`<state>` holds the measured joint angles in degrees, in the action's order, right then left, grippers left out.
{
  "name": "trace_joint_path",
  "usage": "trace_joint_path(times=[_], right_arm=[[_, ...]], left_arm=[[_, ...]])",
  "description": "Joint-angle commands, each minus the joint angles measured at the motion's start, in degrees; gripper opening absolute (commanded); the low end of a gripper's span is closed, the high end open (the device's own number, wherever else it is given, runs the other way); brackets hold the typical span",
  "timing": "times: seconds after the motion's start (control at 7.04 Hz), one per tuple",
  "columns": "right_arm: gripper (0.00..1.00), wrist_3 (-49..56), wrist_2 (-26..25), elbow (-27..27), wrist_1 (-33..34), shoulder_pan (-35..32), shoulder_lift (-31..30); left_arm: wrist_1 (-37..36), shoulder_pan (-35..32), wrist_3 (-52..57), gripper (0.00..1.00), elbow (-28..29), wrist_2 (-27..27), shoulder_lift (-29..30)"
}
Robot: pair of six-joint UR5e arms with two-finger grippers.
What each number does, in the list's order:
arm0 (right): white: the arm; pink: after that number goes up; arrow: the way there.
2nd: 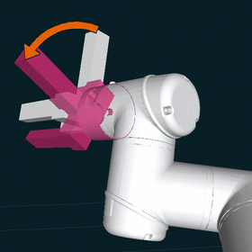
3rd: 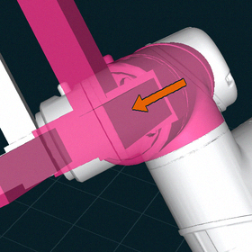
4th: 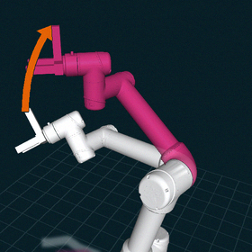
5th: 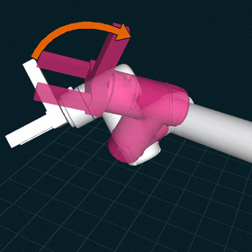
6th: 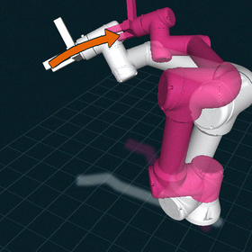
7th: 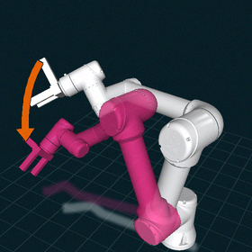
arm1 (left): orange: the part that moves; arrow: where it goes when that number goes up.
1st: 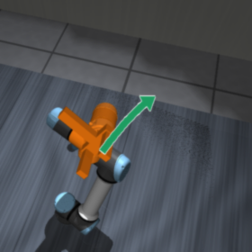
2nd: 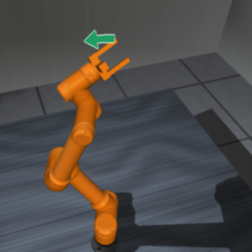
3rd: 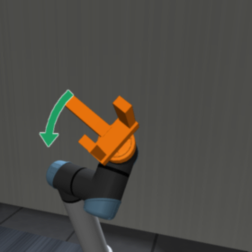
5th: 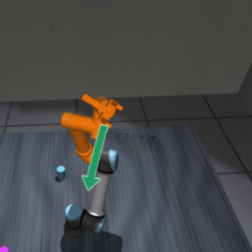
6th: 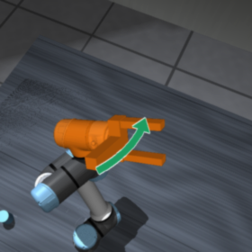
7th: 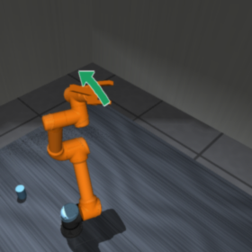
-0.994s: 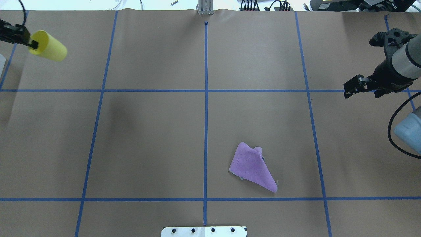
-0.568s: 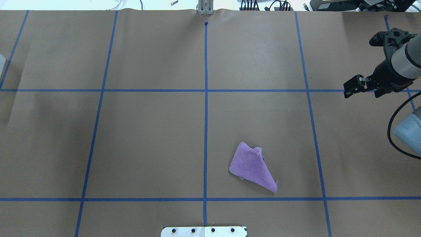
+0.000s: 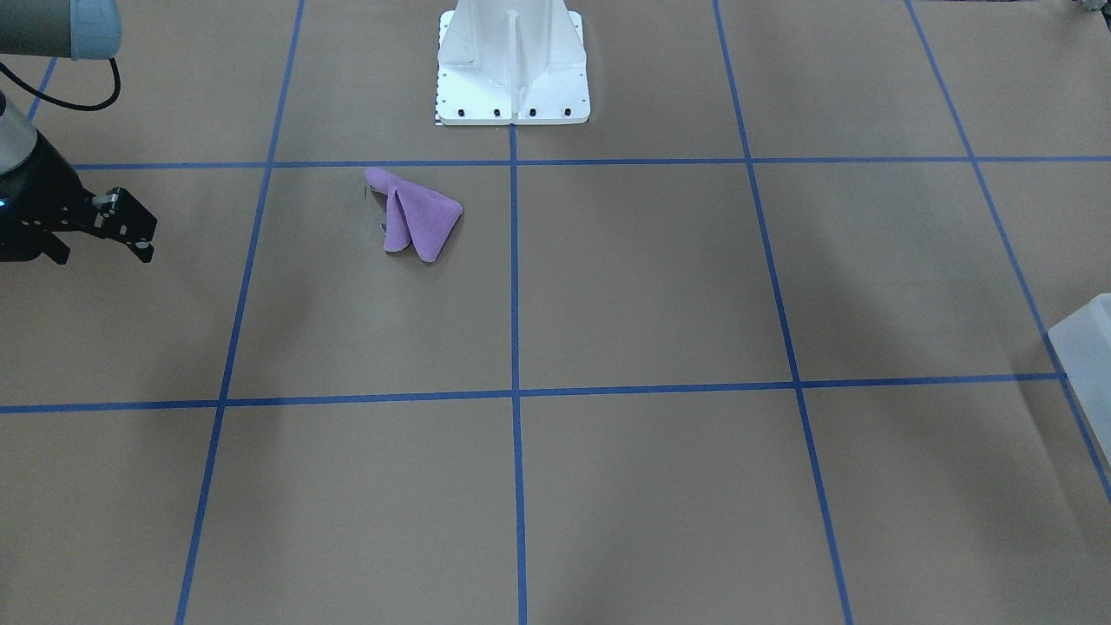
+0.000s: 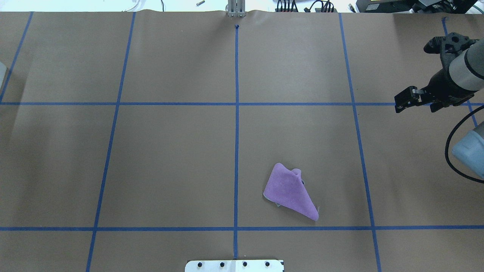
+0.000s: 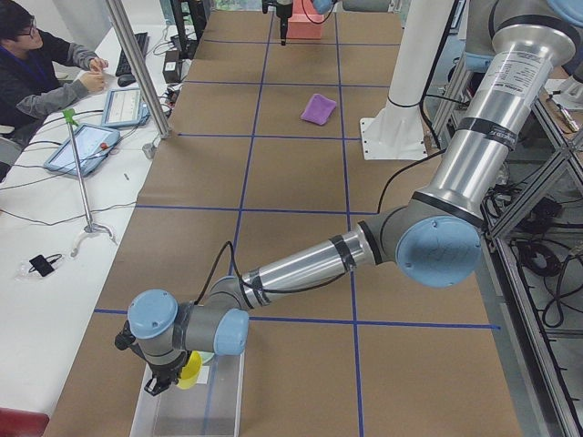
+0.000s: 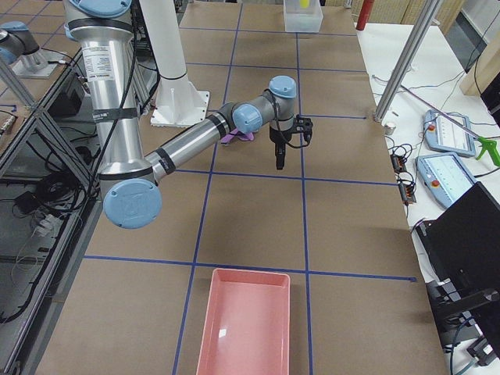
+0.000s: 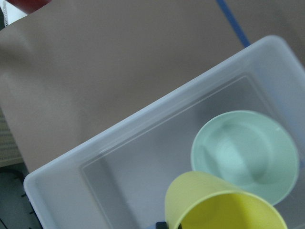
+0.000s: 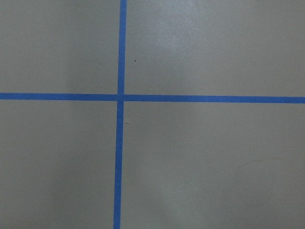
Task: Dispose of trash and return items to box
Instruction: 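Release the yellow cup beside the bowl in the clear bin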
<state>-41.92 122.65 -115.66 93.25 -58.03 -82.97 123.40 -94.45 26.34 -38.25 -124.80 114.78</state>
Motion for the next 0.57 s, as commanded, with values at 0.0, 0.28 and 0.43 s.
trace_joint_path(times=[0.0, 0.28, 0.43], right_arm=[[1.00, 0.0, -0.2, 0.0, 0.0, 0.3, 0.0], [1.00, 0.0, -0.2, -0.1, 0.0, 0.4, 0.1], [1.00, 0.0, -0.2, -0.3, 0.0, 0.4, 0.1]], left_arm=[[3.2, 0.4, -0.4, 0.00, 6.2, 1.8, 1.3], [3.2, 1.5, -3.3, 0.17, 6.5, 1.3, 1.6], [3.2, 1.5, -3.4, 0.33, 6.5, 1.2, 1.6]])
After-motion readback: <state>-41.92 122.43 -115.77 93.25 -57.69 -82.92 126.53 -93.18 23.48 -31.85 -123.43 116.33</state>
